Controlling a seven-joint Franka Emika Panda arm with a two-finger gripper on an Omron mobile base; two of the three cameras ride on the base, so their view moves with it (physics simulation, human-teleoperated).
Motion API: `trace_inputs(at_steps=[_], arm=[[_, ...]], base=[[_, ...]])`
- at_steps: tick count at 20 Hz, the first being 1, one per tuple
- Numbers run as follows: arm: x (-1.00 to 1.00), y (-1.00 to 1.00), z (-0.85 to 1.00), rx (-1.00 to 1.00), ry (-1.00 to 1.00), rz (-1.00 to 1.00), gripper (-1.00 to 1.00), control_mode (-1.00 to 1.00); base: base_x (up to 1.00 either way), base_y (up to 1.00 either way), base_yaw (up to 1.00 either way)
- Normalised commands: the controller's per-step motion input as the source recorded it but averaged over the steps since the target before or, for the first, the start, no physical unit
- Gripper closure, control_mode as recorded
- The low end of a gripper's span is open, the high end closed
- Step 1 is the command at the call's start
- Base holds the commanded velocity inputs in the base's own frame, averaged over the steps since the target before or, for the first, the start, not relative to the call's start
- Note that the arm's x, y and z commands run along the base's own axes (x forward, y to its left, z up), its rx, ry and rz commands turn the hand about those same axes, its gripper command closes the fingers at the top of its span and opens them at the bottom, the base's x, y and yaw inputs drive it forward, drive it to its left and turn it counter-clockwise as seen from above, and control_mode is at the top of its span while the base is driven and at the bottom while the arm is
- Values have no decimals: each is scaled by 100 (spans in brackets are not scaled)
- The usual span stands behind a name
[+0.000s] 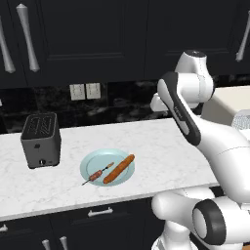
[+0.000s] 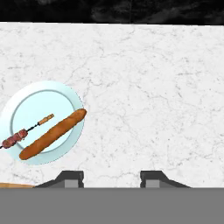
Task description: Pick up the kebab skewer and baguette bread, and place them inside the toaster oven. Close the toaster oven door and start by setting the timer.
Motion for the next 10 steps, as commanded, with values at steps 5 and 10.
trace_inputs(at_steps=[5,10], arm=[[0,0,0,0,0,0,-100,100],[0,0,0,0,0,0,-100,100]], base=[[-6,-14,0],[-18,-76,-1]])
